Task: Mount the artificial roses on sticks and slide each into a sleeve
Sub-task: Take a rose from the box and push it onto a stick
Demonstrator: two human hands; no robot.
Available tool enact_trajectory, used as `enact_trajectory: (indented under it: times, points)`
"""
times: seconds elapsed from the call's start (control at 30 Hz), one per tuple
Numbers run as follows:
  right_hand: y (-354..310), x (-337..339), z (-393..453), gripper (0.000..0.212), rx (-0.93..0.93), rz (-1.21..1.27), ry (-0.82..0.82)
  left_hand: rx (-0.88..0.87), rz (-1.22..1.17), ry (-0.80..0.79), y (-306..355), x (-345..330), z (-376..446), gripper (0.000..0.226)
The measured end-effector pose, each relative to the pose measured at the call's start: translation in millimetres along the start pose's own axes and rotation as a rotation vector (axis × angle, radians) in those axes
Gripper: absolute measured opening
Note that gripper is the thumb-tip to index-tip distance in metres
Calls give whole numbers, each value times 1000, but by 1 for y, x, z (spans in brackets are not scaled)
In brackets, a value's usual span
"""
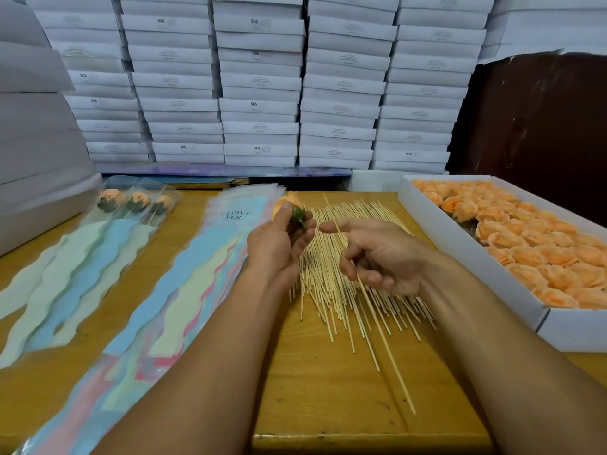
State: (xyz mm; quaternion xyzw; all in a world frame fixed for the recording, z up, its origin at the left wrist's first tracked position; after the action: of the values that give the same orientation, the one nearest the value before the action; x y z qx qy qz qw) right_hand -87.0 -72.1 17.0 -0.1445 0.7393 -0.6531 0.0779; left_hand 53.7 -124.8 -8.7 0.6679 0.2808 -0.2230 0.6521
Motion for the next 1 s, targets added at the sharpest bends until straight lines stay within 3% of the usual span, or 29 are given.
enact_trajectory:
  times: [0.17, 0.3, 0.5, 1.0]
  points:
    - [-3, -3, -5, 27, 26, -201, 5, 66, -98, 4, 0, -1, -3, 23]
    - [-5, -11, -6, 18, 34, -110, -51, 151, -225, -18, 1, -5, -6, 26]
    - [-6, -18, -5, 34, 80, -77, -119, 215, -314, -50, 7, -9, -9, 32]
    - [-6, -41, -10, 34, 168, -230, -222, 225, -235, -100, 4, -13, -13, 37]
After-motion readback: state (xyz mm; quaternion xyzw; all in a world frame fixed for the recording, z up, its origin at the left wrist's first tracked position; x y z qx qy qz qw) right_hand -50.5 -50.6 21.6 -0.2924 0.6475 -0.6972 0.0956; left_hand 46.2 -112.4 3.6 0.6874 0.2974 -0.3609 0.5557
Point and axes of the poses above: each hand's wrist, its own z-axis towards the middle knuckle, its own x-axis out of the back of the hand, y = z × x, the point moved 7 cm from there along z, towards the middle knuckle, and after that the axes turned 1 degree about -x, right-handed, at the moved point
